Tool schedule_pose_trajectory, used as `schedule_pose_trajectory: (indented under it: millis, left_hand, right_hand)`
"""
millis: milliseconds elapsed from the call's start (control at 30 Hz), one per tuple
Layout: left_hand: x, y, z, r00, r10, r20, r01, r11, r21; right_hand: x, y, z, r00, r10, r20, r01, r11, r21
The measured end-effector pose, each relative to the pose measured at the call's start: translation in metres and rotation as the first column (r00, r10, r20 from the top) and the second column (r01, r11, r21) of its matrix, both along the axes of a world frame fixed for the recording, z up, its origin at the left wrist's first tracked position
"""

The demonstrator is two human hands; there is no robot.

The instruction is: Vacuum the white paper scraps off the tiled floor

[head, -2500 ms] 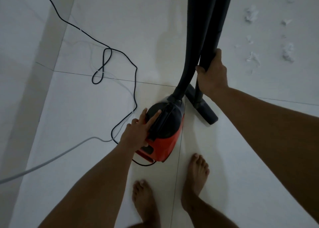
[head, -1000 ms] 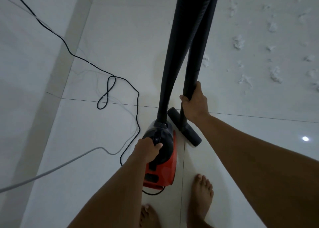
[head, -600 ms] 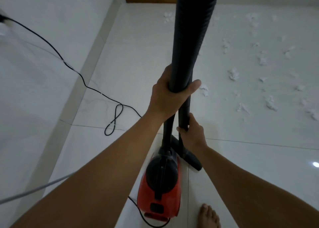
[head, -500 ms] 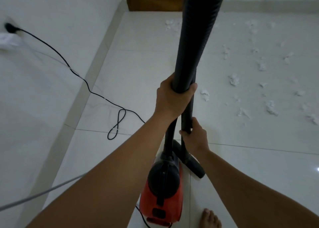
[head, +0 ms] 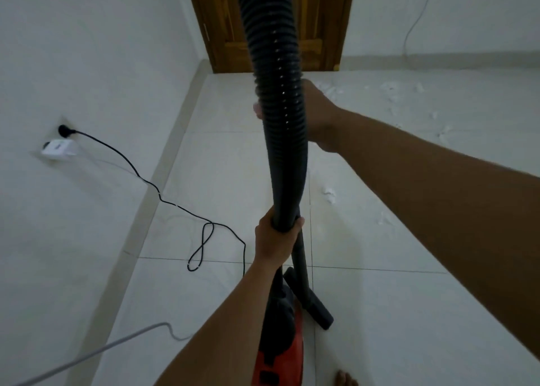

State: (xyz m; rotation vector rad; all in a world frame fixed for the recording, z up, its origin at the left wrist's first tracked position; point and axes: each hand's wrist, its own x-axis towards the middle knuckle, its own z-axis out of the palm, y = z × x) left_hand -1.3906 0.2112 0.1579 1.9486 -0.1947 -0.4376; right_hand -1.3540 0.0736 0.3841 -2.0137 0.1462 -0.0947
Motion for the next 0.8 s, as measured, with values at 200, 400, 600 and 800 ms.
schedule_pose_trajectory:
  millis: [200, 400, 600, 800]
  left_hand:
    - [0.004, 0.039, 0.03, 0.858, -0.377, -0.35, 0.468, 0.854, 0.226]
    - [0.037, 0.081, 0.122, 0.804, -0.334, -0.493, 0.537, 0.764, 0.358]
    - [0.041, 0.034, 0.226, 0.707, -0.204, -0.677, 0.372, 0.922, 0.11]
    - [0.012, -0.031, 0.25, 0.714, -0.156, -0.682, 0.345, 0.927, 0.15]
  right_hand:
    - [-0.034, 0.009, 0.045, 0.999, 0.025, -0.048, -0.032, 0.987, -0.155]
    - [-0.111, 0.025, 0.074, 0.999, -0.039, 0.017, 0.042, 0.94, -0.338]
    - [-0.187, 0.055, 0.084, 0.988, 0.011, 0.156, 0.062, 0.889, -0.453]
    - [-0.234, 0.05, 0.092, 0.98, 0.161, 0.118, -0.067, 0.82, -0.568]
